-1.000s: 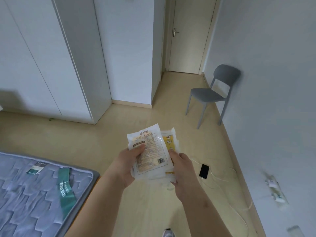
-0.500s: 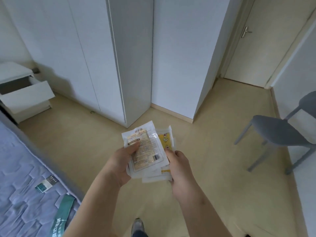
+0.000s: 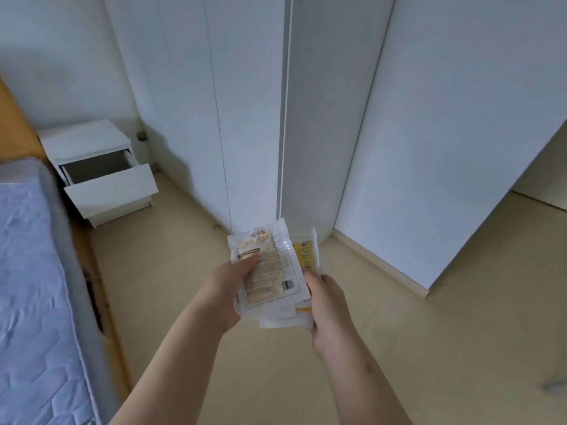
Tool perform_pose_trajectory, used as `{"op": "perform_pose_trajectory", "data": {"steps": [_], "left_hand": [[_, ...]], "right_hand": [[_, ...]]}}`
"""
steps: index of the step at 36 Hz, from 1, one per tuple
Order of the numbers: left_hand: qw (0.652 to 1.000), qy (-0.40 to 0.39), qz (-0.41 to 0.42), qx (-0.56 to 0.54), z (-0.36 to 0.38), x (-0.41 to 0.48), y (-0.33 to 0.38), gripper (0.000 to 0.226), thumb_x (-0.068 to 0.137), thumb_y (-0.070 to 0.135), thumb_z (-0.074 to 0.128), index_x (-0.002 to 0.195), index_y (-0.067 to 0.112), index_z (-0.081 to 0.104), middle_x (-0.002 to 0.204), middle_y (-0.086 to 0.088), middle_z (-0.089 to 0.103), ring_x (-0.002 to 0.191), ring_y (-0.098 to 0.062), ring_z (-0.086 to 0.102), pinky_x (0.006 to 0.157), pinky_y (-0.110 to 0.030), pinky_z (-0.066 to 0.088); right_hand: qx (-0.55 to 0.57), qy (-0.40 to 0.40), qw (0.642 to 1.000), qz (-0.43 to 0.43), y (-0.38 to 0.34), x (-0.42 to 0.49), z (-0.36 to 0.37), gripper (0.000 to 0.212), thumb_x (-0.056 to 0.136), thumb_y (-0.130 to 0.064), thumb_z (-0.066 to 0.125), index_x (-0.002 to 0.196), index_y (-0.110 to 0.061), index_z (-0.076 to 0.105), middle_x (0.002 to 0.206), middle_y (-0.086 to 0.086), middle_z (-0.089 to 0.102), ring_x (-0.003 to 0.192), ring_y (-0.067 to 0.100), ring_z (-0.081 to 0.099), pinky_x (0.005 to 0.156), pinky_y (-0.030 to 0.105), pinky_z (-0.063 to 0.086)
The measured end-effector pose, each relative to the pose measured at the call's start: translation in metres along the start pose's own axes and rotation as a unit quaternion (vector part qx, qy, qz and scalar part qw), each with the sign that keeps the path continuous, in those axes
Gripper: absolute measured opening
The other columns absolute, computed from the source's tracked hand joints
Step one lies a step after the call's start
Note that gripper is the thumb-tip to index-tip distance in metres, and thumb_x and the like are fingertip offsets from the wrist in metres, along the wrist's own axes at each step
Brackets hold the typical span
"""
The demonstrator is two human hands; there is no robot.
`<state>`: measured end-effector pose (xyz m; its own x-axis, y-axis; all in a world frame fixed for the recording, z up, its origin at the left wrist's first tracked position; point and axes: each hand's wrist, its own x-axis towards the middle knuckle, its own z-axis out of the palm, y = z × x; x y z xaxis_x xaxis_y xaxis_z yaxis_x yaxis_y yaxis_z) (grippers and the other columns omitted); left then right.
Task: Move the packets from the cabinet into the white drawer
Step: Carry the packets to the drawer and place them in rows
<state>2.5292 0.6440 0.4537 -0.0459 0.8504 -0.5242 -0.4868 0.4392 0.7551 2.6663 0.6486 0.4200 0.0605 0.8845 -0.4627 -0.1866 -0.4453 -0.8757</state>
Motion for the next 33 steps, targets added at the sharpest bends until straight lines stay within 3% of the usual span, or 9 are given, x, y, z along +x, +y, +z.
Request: {"op": "perform_pose_trajectory", "data": {"steps": [3, 5, 8, 12, 16, 20, 26, 33], "left_hand": [[0.999, 0.043, 0.012, -0.026, -0.013, 0.042, 0.029, 0.017, 0.096, 0.015, 0.049, 0.096, 0.006, 0.064, 0.074, -0.008, 0.073, 0.065, -0.021, 0.070, 0.056, -0.032, 0.056], [0.996, 0.071, 0.028, -0.043, -0.022, 0.072, 0.050, 0.017, 0.096, 0.016, 0.050, 0.098, 0.006, 0.064, 0.076, -0.009, 0.073, 0.072, -0.023, 0.069, 0.063, -0.036, 0.053], [0.991, 0.105, 0.051, -0.066, -0.034, 0.115, 0.085, 0.016, 0.096, 0.015, 0.051, 0.098, 0.005, 0.063, 0.084, -0.011, 0.072, 0.079, -0.025, 0.068, 0.070, -0.039, 0.052], [0.983, 0.145, 0.065, -0.092, -0.045, 0.169, 0.141, 0.015, 0.095, 0.014, 0.052, 0.100, 0.004, 0.063, 0.091, -0.013, 0.071, 0.083, -0.027, 0.067, 0.072, -0.040, 0.055], [0.971, 0.185, 0.090, -0.125, -0.060, 0.215, 0.193, 0.015, 0.095, 0.015, 0.053, 0.099, 0.005, 0.063, 0.081, -0.009, 0.074, 0.078, -0.024, 0.069, 0.059, -0.035, 0.059], [0.952, 0.240, 0.101, -0.158, -0.088, 0.246, 0.229, 0.015, 0.094, 0.015, 0.055, 0.103, 0.007, 0.063, 0.092, -0.011, 0.073, 0.086, -0.026, 0.069, 0.067, -0.039, 0.053], [0.938, 0.274, 0.103, -0.184, -0.148, 0.297, 0.276, 0.016, 0.094, 0.015, 0.054, 0.103, 0.007, 0.064, 0.097, -0.012, 0.072, 0.086, -0.027, 0.068, 0.068, -0.039, 0.053], [0.931, 0.286, 0.102, -0.204, -0.233, 0.369, 0.359, 0.015, 0.093, 0.015, 0.057, 0.104, 0.008, 0.063, 0.096, -0.012, 0.071, 0.085, -0.027, 0.068, 0.069, -0.041, 0.053]], "right_hand": [[-0.024, -0.036, 0.999, 0.009, -0.015, 0.052, 0.037, 0.023, 0.089, -0.028, 0.055, 0.089, -0.005, 0.054, 0.090, 0.012, 0.055, 0.080, 0.024, 0.052, 0.070, 0.037, 0.041], [-0.050, -0.061, 0.997, 0.006, -0.029, 0.088, 0.063, 0.029, 0.089, -0.030, 0.055, 0.093, -0.001, 0.053, 0.089, 0.010, 0.053, 0.079, 0.023, 0.051, 0.069, 0.035, 0.039], [-0.086, -0.103, 0.991, -0.003, -0.048, 0.141, 0.103, 0.025, 0.088, -0.033, 0.055, 0.090, -0.008, 0.054, 0.086, 0.009, 0.053, 0.077, 0.022, 0.050, 0.067, 0.034, 0.035], [-0.110, -0.160, 0.981, -0.001, -0.084, 0.205, 0.160, 0.037, 0.083, -0.038, 0.057, 0.093, -0.002, 0.053, 0.097, 0.029, 0.060, 0.077, 0.025, 0.053, 0.071, 0.039, 0.043], [-0.134, -0.215, 0.967, -0.004, -0.121, 0.261, 0.217, 0.017, 0.090, -0.028, 0.055, 0.087, -0.012, 0.059, 0.098, 0.015, 0.069, 0.095, 0.033, 0.065, 0.090, 0.050, 0.050], [-0.149, -0.260, 0.954, 0.018, -0.132, 0.301, 0.278, 0.021, 0.090, -0.029, 0.055, 0.090, -0.008, 0.057, 0.112, 0.023, 0.062, 0.108, 0.042, 0.058, 0.095, 0.058, 0.045], [-0.165, -0.312, 0.934, 0.051, -0.126, 0.351, 0.364, 0.026, 0.092, -0.031, 0.054, 0.103, -0.008, 0.058, 0.113, 0.017, 0.064, 0.109, 0.035, 0.060, 0.097, 0.054, 0.045], [-0.186, -0.315, 0.929, 0.047, -0.135, 0.410, 0.490, 0.020, 0.092, -0.030, 0.054, 0.097, -0.012, 0.060, 0.107, 0.012, 0.068, 0.105, 0.032, 0.062, 0.097, 0.053, 0.046]]}}
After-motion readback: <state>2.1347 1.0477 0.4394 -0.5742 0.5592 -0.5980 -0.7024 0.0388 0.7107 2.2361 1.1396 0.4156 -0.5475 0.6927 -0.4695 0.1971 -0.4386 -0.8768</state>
